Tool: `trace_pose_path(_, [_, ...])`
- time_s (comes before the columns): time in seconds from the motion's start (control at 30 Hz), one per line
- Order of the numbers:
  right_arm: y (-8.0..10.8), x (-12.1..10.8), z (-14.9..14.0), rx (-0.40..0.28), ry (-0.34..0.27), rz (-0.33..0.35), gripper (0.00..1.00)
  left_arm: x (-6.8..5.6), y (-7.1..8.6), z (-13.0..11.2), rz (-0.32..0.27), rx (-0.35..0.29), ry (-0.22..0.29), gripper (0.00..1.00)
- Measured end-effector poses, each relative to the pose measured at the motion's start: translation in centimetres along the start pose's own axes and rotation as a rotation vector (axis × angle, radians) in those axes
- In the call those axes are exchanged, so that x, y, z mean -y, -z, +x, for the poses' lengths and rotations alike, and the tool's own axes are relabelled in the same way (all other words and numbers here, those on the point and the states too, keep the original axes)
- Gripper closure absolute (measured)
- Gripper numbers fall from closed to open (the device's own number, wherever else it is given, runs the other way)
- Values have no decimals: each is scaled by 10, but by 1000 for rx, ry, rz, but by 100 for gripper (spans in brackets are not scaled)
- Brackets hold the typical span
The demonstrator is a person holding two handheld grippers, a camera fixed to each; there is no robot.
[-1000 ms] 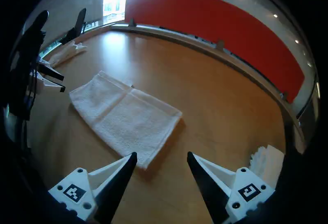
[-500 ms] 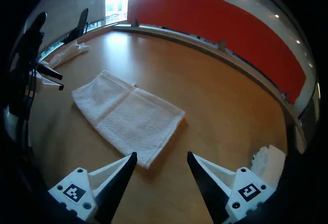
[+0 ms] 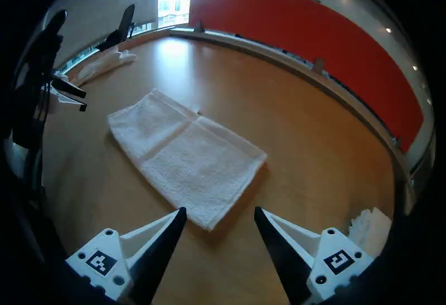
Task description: Fold towel
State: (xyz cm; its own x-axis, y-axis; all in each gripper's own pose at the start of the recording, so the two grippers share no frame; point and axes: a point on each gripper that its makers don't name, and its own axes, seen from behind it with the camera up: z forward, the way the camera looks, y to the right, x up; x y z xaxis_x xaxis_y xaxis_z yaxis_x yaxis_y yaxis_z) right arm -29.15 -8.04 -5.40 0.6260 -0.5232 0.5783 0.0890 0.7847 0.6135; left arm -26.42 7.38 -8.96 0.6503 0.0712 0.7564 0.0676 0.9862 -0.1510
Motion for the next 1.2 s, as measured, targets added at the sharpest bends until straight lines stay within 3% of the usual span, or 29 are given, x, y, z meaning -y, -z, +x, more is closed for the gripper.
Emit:
trace_pose_path(0.33, [-3, 5, -4, 22, 31, 31, 10, 9, 10, -7, 14, -2, 14, 3])
trace_pose_path(0.83, [-6, 8, -24, 82, 50, 90, 37, 14, 18, -19, 20, 6, 29, 3])
trace_pose_path(1.2, [-12, 9, -29, 107, 56, 102, 38, 20, 21, -20, 27, 2, 40, 3])
